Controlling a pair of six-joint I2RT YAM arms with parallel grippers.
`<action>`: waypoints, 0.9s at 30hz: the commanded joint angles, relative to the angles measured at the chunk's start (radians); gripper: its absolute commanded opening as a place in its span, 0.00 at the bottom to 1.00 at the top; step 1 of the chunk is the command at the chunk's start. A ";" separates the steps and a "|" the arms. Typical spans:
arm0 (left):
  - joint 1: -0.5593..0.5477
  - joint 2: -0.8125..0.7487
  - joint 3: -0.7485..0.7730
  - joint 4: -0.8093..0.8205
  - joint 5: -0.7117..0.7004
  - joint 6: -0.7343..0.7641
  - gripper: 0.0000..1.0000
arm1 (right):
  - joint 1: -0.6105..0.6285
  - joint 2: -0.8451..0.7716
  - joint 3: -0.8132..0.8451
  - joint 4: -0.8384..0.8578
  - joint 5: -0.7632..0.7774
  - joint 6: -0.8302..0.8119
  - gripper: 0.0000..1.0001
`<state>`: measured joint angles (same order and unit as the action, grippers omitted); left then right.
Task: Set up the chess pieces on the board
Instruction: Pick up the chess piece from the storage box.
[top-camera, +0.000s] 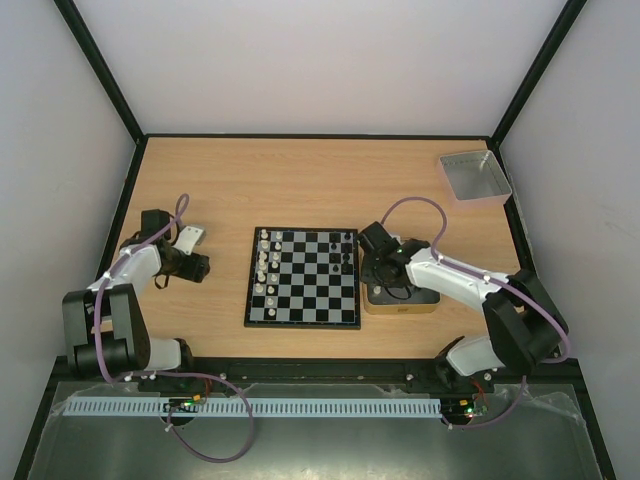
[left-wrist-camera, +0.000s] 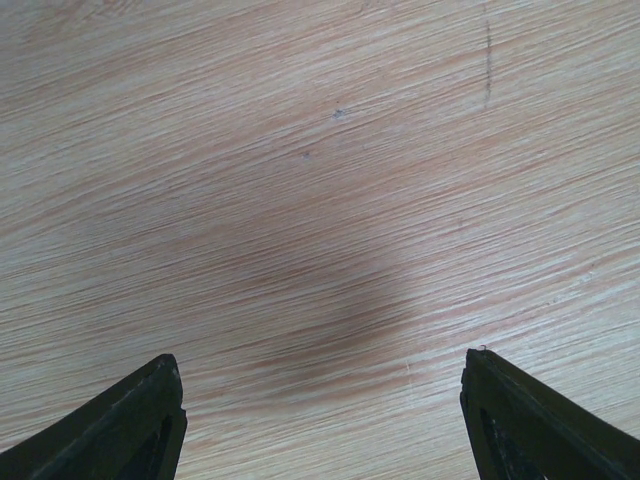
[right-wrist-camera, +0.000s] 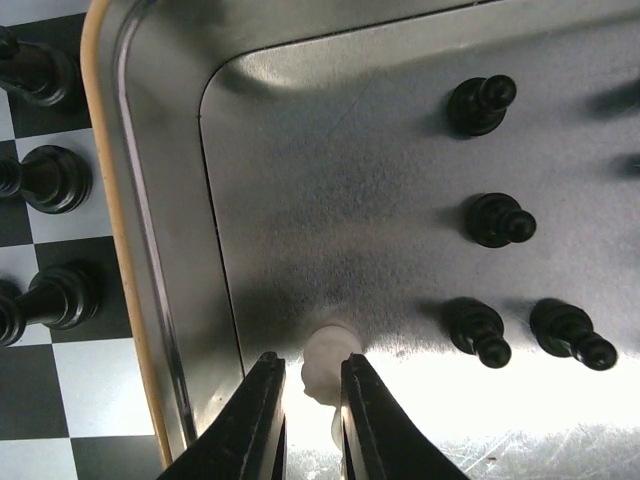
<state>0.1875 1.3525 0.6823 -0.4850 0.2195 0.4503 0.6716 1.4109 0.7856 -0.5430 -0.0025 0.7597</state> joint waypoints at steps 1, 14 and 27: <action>-0.008 0.010 0.020 -0.007 -0.008 -0.016 0.76 | -0.007 0.035 0.005 0.031 0.006 -0.018 0.15; -0.009 0.004 0.014 -0.006 -0.007 -0.016 0.76 | -0.015 0.049 -0.002 0.031 0.022 -0.020 0.09; -0.008 -0.001 0.012 -0.007 -0.005 -0.013 0.76 | -0.021 0.003 0.115 -0.107 0.122 -0.040 0.04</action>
<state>0.1833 1.3556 0.6838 -0.4831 0.2119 0.4412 0.6544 1.4528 0.8257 -0.5629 0.0437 0.7395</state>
